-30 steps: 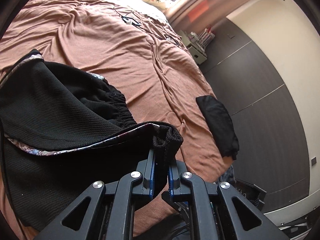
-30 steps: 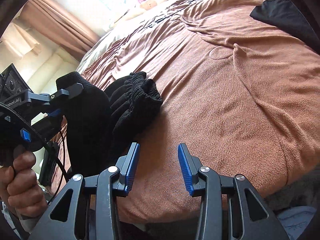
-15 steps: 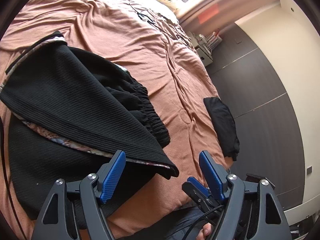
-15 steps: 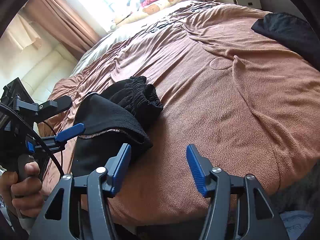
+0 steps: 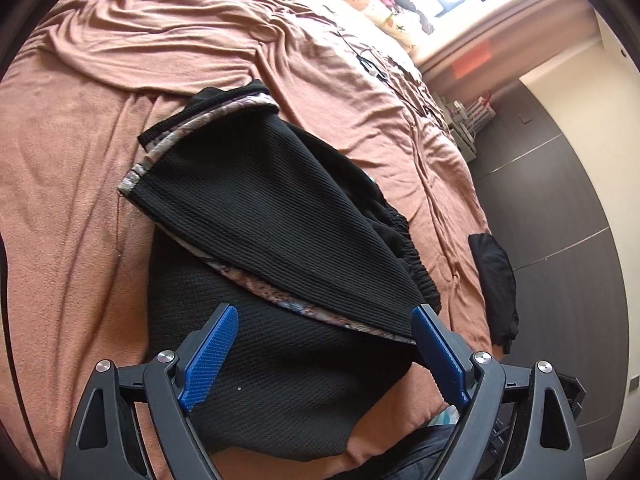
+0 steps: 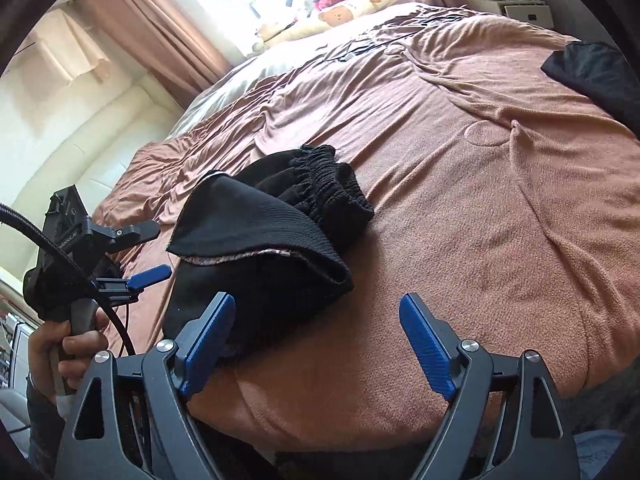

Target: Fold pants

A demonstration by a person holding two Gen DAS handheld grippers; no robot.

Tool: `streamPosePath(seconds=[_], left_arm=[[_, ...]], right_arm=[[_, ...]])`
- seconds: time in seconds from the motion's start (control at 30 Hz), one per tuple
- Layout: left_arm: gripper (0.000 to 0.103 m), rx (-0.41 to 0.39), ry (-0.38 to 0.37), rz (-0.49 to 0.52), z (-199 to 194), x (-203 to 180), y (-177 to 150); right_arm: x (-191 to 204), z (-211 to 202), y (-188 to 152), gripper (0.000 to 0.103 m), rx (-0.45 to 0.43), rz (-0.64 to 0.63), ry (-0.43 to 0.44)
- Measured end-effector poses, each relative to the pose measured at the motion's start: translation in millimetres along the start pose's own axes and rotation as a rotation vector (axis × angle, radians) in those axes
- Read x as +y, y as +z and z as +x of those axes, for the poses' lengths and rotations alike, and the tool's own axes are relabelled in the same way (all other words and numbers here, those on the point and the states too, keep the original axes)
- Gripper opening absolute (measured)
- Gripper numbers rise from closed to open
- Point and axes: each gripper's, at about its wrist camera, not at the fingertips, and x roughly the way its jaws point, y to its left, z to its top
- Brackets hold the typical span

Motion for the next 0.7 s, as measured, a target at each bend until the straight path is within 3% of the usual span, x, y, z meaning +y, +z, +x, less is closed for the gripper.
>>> streamPosePath(seconds=[0.47,0.7], left_arm=[[0.090,-0.023,0.056,-0.070,15,56,35],[0.088,-0.050,0.109,-0.058,27,73,56]], right_arm=[[-3,39,6,0.084,0.029,0.007,0.015],[-1,61,7,0.061,0.066,0.008,0.014]])
